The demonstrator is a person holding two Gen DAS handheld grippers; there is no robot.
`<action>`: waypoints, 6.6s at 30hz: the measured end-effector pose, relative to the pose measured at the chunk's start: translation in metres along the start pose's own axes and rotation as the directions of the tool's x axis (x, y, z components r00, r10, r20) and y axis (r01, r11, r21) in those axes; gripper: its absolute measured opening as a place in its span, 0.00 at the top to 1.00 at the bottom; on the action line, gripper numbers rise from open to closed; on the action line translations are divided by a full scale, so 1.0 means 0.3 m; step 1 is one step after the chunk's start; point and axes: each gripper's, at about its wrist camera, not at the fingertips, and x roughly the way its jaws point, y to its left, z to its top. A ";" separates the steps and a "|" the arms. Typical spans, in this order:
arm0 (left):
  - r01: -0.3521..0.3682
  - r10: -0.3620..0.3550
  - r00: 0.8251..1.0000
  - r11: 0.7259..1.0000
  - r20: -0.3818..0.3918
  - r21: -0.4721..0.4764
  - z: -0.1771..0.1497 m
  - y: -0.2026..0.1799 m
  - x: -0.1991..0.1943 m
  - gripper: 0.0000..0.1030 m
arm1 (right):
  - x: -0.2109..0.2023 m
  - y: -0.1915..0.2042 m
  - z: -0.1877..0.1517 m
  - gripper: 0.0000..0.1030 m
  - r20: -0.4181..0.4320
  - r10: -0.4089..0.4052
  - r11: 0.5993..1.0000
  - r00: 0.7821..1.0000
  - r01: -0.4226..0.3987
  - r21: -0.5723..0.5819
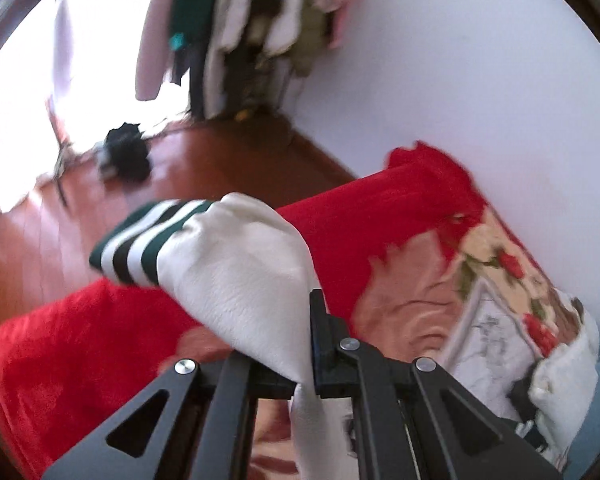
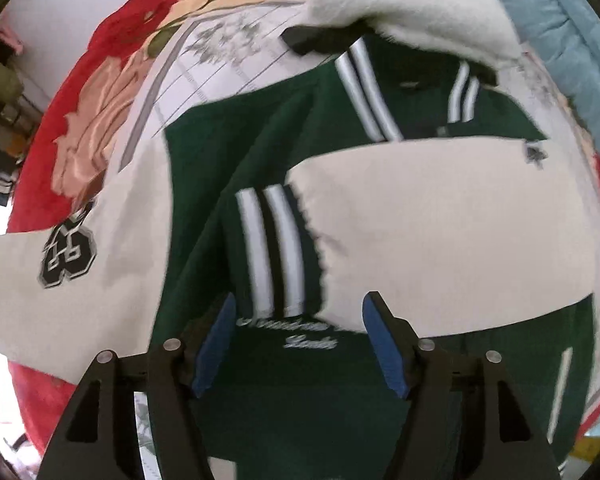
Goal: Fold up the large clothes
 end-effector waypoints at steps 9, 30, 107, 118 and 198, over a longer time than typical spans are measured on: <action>0.192 -0.209 0.978 0.911 0.007 0.364 -0.200 -0.622 -0.258 0.99 | 0.049 -0.218 0.079 0.34 -0.052 -0.034 0.999 0.998 0.035 0.017; 0.544 -0.056 0.735 0.644 -0.676 0.538 -1.526 -1.494 -0.175 0.70 | 0.042 -1.537 -0.108 0.34 -0.167 -0.064 0.859 0.984 0.140 0.493; -0.040 0.356 0.862 0.757 -0.360 0.653 -1.070 -0.787 -0.354 0.04 | -0.090 -1.018 -0.296 0.73 -0.346 0.571 0.808 0.744 -0.435 0.397; -0.126 0.519 0.743 0.729 -0.423 0.673 -1.204 -0.186 -0.379 0.04 | 0.128 -0.629 -0.804 0.73 -0.570 0.525 0.848 0.632 -0.330 0.414; -0.122 0.343 0.910 0.758 -0.233 0.641 -0.793 -1.160 0.357 0.04 | 0.433 -0.344 0.762 0.87 -0.195 0.437 0.895 0.878 -0.446 0.000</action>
